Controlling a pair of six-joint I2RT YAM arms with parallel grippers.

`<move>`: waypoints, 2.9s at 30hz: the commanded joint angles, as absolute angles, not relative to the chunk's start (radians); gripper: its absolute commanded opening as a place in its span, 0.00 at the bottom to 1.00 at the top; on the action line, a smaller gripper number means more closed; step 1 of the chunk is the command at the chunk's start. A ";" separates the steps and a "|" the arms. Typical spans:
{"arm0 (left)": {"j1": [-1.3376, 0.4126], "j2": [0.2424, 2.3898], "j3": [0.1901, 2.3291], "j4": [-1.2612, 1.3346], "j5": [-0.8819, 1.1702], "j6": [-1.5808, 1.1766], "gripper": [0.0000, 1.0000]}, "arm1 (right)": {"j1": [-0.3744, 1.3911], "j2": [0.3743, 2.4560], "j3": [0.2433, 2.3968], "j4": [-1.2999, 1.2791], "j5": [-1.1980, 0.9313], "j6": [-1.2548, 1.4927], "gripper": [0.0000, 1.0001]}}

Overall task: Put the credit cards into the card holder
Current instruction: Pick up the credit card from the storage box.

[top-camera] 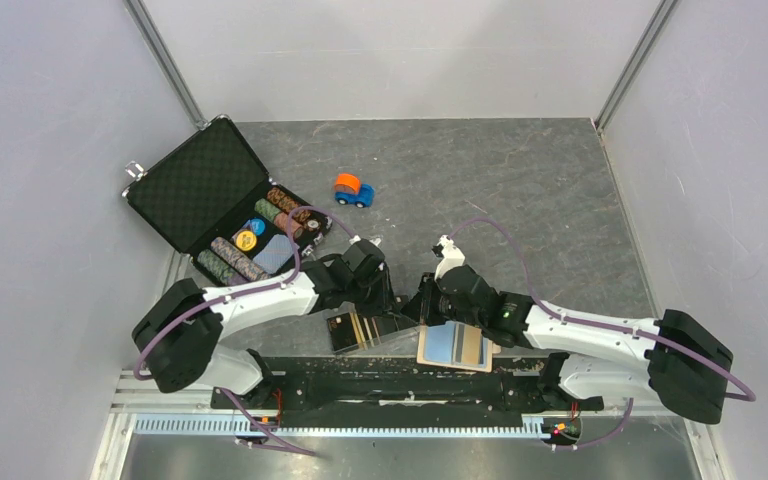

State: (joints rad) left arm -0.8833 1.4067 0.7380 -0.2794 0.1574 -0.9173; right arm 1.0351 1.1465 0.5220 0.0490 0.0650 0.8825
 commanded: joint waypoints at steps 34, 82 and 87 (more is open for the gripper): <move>-0.910 1.071 0.810 -0.407 0.072 -0.922 0.02 | 0.974 0.959 0.619 -0.159 0.004 0.746 0.82; -0.910 0.877 0.541 -0.126 0.375 -1.113 0.74 | 0.733 0.785 0.385 0.034 -0.471 0.911 0.00; -0.910 1.028 0.712 -0.334 0.354 -0.978 0.72 | 0.689 0.775 0.488 -0.289 -0.306 0.808 0.00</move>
